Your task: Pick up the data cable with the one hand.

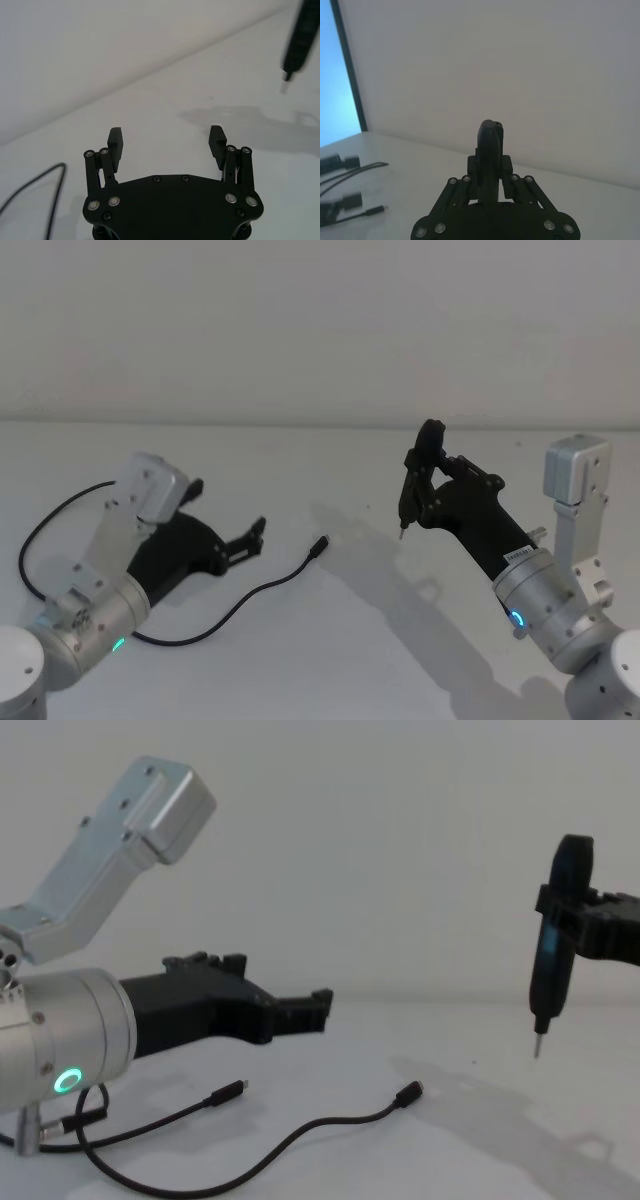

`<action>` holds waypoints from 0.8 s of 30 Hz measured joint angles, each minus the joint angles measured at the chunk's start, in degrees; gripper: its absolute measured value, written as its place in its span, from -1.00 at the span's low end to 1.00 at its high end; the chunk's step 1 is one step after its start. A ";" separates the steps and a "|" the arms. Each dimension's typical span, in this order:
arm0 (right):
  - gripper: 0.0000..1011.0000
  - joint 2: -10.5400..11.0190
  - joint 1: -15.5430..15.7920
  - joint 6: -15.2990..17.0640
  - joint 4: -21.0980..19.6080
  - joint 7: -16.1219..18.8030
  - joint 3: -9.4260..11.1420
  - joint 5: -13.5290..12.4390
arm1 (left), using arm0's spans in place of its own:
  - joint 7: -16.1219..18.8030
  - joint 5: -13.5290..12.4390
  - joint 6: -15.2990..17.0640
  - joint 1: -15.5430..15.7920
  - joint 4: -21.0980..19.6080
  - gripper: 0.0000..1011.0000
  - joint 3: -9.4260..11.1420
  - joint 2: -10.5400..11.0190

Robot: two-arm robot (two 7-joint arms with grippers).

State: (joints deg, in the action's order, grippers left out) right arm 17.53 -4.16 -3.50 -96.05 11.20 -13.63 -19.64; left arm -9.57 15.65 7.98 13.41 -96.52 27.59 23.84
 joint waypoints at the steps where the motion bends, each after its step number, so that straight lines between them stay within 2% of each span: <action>1: -0.46 -0.06 -0.20 -0.27 0.23 0.47 -0.02 -0.25 | -0.59 0.35 0.93 -0.34 -0.68 0.98 0.16 0.35; 12: -0.46 -1.07 -2.55 -2.85 3.70 5.29 -0.15 -2.78 | -3.13 1.81 6.75 -2.47 -5.19 0.98 0.44 2.25; 24: -0.46 -1.77 -4.29 -4.95 6.31 8.40 -0.26 -4.78 | -3.85 1.60 11.21 -2.10 -6.72 0.98 0.33 2.75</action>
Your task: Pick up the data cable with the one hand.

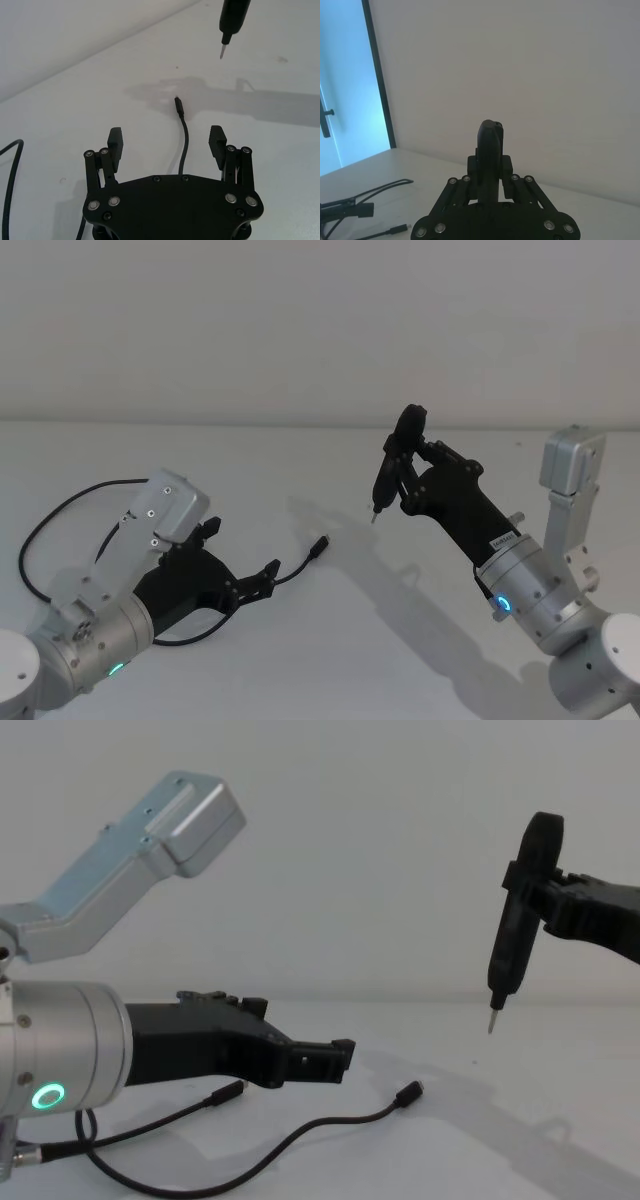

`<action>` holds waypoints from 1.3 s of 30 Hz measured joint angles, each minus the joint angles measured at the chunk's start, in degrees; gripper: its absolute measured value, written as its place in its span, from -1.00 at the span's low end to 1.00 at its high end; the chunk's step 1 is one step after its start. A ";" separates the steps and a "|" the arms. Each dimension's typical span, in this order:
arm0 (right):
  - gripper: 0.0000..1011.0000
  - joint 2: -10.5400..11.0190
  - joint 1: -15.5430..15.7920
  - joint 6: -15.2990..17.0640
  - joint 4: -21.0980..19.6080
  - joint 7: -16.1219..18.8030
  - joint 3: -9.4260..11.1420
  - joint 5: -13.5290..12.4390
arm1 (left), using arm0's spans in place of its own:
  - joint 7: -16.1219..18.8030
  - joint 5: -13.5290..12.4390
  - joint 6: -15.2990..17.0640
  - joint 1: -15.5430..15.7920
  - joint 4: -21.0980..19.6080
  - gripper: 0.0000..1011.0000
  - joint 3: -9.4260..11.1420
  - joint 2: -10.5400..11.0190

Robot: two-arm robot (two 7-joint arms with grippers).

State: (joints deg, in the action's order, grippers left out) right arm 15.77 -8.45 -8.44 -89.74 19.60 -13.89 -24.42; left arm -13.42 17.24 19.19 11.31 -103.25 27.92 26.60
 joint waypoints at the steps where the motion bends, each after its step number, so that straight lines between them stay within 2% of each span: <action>1: -0.46 -0.06 -0.22 -0.18 0.34 0.27 -0.03 -0.21 | -0.11 -0.01 0.28 0.14 0.00 0.98 0.03 0.00; 8: -0.46 -0.48 -1.33 -1.19 2.13 1.39 -0.15 -1.10 | -2.12 0.09 2.96 1.51 1.17 0.98 0.61 0.03; 17: -0.46 -1.28 -2.81 -2.97 4.49 2.76 -0.26 -2.05 | -5.70 -0.12 6.06 4.27 4.27 0.98 2.52 -0.17; 39: -0.46 -2.05 -4.71 -4.27 7.43 4.33 -0.91 -3.22 | -8.26 -2.26 8.52 7.12 8.20 0.98 4.16 -0.91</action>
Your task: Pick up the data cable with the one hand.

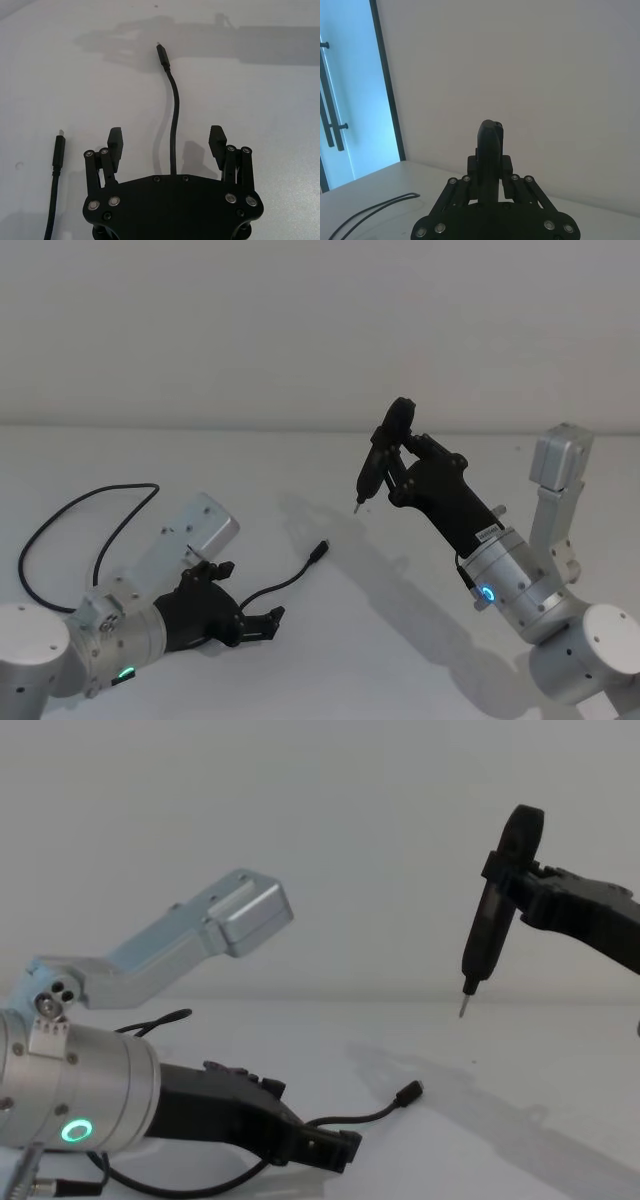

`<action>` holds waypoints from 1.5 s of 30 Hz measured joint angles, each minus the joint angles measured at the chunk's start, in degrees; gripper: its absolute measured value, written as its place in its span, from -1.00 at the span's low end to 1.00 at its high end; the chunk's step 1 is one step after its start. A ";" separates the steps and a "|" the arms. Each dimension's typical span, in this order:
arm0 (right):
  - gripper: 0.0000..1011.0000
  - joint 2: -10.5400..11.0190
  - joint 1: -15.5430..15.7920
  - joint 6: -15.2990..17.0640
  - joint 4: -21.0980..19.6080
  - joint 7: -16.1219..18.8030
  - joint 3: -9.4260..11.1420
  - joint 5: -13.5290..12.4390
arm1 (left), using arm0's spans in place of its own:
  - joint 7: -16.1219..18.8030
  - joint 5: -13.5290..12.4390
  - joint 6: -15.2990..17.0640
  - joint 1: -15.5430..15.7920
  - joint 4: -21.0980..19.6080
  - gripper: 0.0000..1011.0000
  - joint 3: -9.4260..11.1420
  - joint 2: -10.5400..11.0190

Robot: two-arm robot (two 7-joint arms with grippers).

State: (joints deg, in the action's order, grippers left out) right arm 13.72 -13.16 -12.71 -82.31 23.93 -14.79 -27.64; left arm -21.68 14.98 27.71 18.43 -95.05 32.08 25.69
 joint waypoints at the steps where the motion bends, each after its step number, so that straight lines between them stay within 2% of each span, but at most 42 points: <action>1: -0.46 -0.01 -0.03 -0.01 0.04 0.02 -0.01 -0.02 | -0.10 -0.03 0.06 0.07 0.10 0.98 0.04 -0.06; 10: -0.46 -0.08 -0.38 -0.22 0.67 0.25 -0.02 -0.27 | -0.98 -0.32 0.59 0.74 1.06 0.97 0.34 -0.48; 13: -0.46 -0.09 -0.46 -0.27 0.87 0.37 -0.02 -0.33 | -1.11 -0.36 0.68 0.84 1.20 0.87 0.39 -0.56; 18: -0.46 -0.12 -0.62 -0.35 1.22 0.51 -0.03 -0.49 | -1.33 -0.42 0.81 0.99 1.44 0.63 0.47 -0.66; 19: -0.46 -0.15 -0.70 -0.36 1.41 0.56 -0.06 -0.55 | -1.41 -0.44 0.84 1.05 1.50 0.52 0.50 -0.69; 22: -0.46 -0.18 -0.84 -0.41 1.70 0.73 -0.11 -0.68 | -1.46 -0.46 0.88 1.10 1.55 0.41 0.51 -0.73; 23: -0.46 -0.25 -0.95 -0.43 1.94 0.87 -0.15 -0.73 | -1.48 -0.46 0.89 1.11 1.56 0.30 0.51 -0.74; 29: -0.46 -0.50 -1.58 -0.63 3.05 1.39 -0.39 -1.11 | -1.59 -0.50 0.95 1.19 1.69 -0.03 0.55 -0.78; 30: -0.46 -0.53 -1.69 -0.64 3.20 1.45 -0.43 -1.13 | -1.62 -0.52 0.96 1.21 1.71 -0.15 0.56 -0.78; 33: -0.46 -0.71 -2.14 -0.72 3.84 1.71 -0.60 -1.29 | -1.65 -0.54 0.98 1.23 1.75 -0.27 0.58 -0.80; 37: -0.46 -0.93 -2.74 -0.90 4.78 2.01 -0.82 -1.51 | -1.67 -0.55 1.01 1.25 1.78 -0.57 0.60 -0.81; 40: -0.46 -1.12 -3.32 -1.02 5.68 2.33 -0.99 -1.64 | -1.68 -0.55 1.02 1.26 1.79 -0.68 0.60 -0.83; 41: -0.46 -1.14 -3.41 -1.03 5.82 2.38 -1.02 -1.66 | -1.69 -0.55 1.03 1.26 1.81 -0.79 0.61 -0.84; 45: -0.46 -1.41 -4.42 -1.14 7.40 2.79 -1.31 -1.70 | -1.72 -0.55 1.04 1.28 1.84 -0.90 0.61 -0.86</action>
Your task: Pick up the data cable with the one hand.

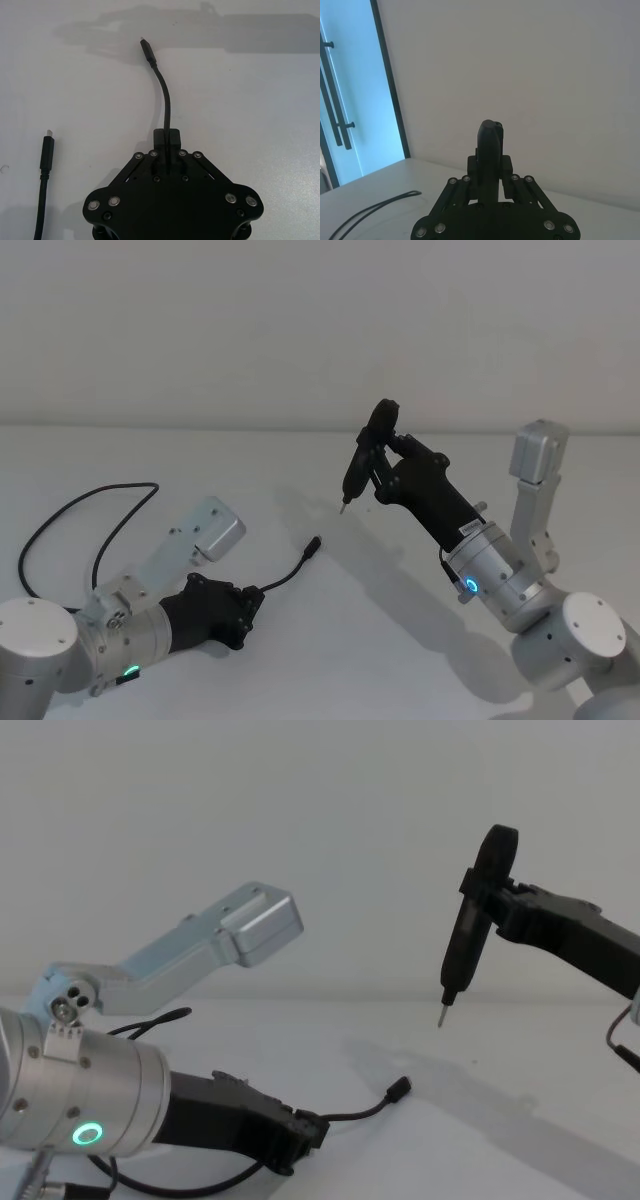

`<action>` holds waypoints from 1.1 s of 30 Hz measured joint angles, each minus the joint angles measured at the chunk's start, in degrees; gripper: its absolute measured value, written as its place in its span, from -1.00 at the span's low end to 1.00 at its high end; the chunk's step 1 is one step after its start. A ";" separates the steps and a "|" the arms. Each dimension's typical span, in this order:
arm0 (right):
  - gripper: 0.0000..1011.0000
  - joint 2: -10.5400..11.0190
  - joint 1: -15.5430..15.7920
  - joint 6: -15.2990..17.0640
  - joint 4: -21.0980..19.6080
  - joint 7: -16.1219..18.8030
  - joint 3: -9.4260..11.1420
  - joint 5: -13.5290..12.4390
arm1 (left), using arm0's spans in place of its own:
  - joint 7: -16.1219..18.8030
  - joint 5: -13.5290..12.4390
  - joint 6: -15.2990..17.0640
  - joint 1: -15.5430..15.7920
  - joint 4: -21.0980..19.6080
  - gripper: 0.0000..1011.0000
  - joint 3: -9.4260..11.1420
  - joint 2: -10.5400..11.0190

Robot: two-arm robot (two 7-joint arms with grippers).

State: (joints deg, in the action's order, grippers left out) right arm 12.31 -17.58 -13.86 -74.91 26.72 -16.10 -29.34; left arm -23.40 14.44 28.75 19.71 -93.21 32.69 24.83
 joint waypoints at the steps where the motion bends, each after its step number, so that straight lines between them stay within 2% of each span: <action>1: -0.46 -0.02 -0.08 -0.03 0.17 0.04 -0.03 0.00 | -0.01 0.00 0.00 0.01 0.01 -0.90 0.00 0.00; 16: -0.46 -0.58 -2.56 0.08 4.98 1.63 -1.20 0.06 | -0.03 0.00 0.00 0.03 0.03 -0.90 0.00 0.00; 33: -0.46 -2.18 -5.86 -0.87 11.31 3.54 -1.95 0.09 | -0.03 0.01 -0.01 0.03 0.02 -0.90 0.00 -0.01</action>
State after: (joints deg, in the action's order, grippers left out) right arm 10.12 -23.43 -14.73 -63.60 30.27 -18.05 -29.25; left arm -23.43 14.45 28.74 19.75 -93.19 32.68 24.83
